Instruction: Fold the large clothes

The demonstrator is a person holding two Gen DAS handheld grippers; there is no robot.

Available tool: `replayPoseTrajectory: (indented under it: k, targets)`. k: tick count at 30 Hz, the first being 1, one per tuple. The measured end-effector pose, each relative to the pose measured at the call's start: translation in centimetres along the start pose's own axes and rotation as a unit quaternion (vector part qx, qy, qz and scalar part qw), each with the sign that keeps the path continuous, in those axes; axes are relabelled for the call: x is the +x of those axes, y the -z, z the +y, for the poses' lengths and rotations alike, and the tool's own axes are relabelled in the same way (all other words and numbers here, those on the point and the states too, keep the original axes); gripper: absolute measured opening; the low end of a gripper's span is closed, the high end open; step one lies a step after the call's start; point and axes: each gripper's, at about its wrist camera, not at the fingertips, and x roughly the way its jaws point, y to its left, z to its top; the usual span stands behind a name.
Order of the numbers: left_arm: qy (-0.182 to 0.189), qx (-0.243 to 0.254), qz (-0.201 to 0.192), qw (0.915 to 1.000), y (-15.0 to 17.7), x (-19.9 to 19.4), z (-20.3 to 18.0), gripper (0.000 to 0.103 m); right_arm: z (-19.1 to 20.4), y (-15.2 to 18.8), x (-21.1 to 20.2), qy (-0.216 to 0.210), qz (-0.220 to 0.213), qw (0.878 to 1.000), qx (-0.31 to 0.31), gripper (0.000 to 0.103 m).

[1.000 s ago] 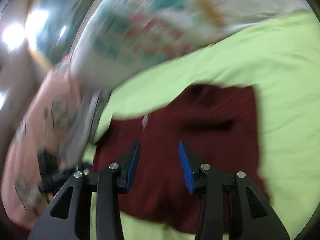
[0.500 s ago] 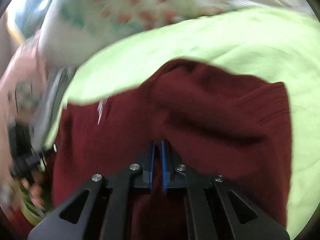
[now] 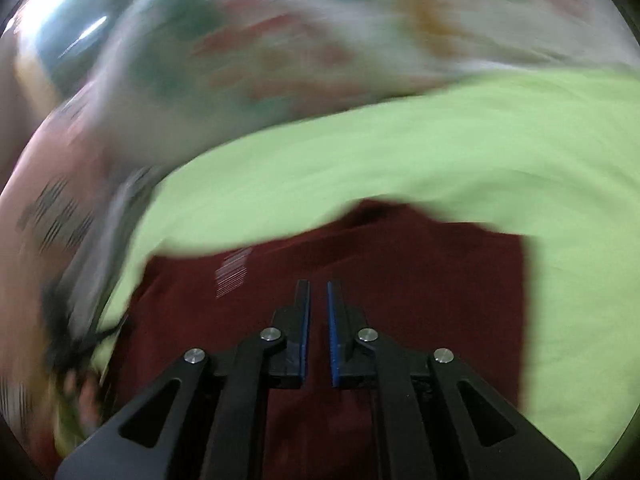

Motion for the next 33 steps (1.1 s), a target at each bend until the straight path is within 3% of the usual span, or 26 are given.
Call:
replayPoseTrajectory:
  k: [3, 4, 5, 6, 7, 8, 10, 13, 14, 19, 23, 28, 30, 33]
  targets:
    - [-0.015, 0.017, 0.002, 0.9997, 0.4, 0.1, -0.2, 0.004, 5.6, 1.4, 1.9, -0.080, 0.077, 0.990, -0.091, 0.018]
    - [-0.018, 0.021, 0.004, 0.9996, 0.5, 0.2, -0.1, 0.004, 6.5, 2.2, 2.8, -0.086, 0.102, 0.985, -0.109, 0.018]
    - [-0.016, 0.020, 0.002, 0.9997, 0.5, 0.3, 0.1, 0.004, 7.2, 2.8, 4.3, -0.069, 0.132, 0.981, -0.126, 0.018]
    - [-0.014, 0.017, 0.002, 0.9998, 0.4, 0.5, 0.1, 0.004, 7.0, 3.1, 5.9, -0.025, 0.143, 0.981, -0.132, 0.018]
    - [-0.010, 0.010, 0.003, 0.9999, 0.3, 0.6, 0.4, 0.005, 5.8, 2.7, 7.3, 0.013, 0.133, 0.984, -0.116, 0.016]
    - [-0.007, 0.004, 0.003, 1.0000, 0.3, 0.6, 0.7, 0.005, 4.4, 2.1, 7.9, 0.011, 0.115, 0.990, -0.085, 0.014]
    - [-0.011, -0.004, 0.003, 0.9999, 0.3, 0.4, 1.5, 0.005, 1.1, 0.3, 8.4, 0.028, 0.075, 0.997, -0.014, 0.000]
    - [-0.008, -0.004, 0.002, 1.0000, 0.5, 0.0, 2.4, 0.004, -1.7, -1.2, 8.0, 0.114, 0.034, 0.992, 0.029, 0.000]
    - [-0.009, -0.006, 0.001, 0.9999, 0.5, -0.4, 2.7, 0.004, -2.0, -1.3, 7.8, 0.119, 0.032, 0.992, 0.034, 0.000]
    - [-0.038, -0.025, -0.011, 0.9989, 1.4, -2.9, 3.3, 0.005, -2.4, 0.2, 3.5, 0.064, 0.010, 0.996, 0.058, 0.003]
    - [-0.015, -0.050, -0.021, 0.9984, 3.7, -6.2, 3.2, 0.008, 0.0, 3.0, 0.1, 0.026, -0.005, 0.998, 0.057, 0.003]
    - [0.020, -0.058, -0.016, 0.9980, 8.3, -9.3, 0.6, 0.040, 1.7, 6.6, -2.6, -0.010, -0.009, 0.997, 0.072, 0.004]
    - [0.038, -0.069, -0.001, 0.9968, 10.3, -9.6, -0.1, 0.041, 2.1, 7.6, -2.8, -0.018, -0.006, 0.997, 0.078, 0.004]
    - [0.058, -0.091, 0.016, 0.9941, 12.4, -9.1, -0.6, 0.052, 2.7, 9.0, -3.0, -0.028, -0.009, 0.996, 0.088, 0.005]
